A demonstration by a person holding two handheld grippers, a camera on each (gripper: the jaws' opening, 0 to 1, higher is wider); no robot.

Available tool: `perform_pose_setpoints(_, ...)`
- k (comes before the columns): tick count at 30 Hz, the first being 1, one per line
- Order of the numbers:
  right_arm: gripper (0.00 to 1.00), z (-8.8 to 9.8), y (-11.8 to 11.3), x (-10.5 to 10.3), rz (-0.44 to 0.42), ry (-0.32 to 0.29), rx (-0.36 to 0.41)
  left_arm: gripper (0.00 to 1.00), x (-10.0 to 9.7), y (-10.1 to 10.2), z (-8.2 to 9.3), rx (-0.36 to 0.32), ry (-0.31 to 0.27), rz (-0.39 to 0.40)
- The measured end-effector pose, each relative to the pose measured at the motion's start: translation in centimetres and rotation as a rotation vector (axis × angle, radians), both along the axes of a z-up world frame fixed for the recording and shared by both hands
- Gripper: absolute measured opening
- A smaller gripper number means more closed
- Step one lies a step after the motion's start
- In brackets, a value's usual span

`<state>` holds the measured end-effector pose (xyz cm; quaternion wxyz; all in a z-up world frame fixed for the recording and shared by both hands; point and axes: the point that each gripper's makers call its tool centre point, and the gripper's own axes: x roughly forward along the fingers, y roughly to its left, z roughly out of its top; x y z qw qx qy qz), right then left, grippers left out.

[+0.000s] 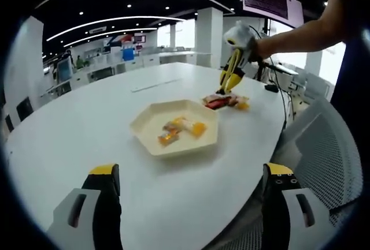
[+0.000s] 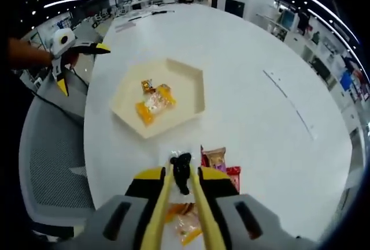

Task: Place the target food into the container with the food tongs after gripping and lifting it, then release it inside without dropping or visibly crushing the food.

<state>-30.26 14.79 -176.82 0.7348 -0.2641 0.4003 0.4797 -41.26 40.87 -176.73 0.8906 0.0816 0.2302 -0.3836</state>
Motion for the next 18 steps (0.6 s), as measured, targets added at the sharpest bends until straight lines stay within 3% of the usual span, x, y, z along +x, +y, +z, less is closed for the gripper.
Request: perform_pose_setpoints(18, 0.21, 0.93, 0.13, 0.47, -0.009, -0.018, -0.006, 1.00, 0.25, 0.11, 0.32, -0.003, -0.023, 0.008)
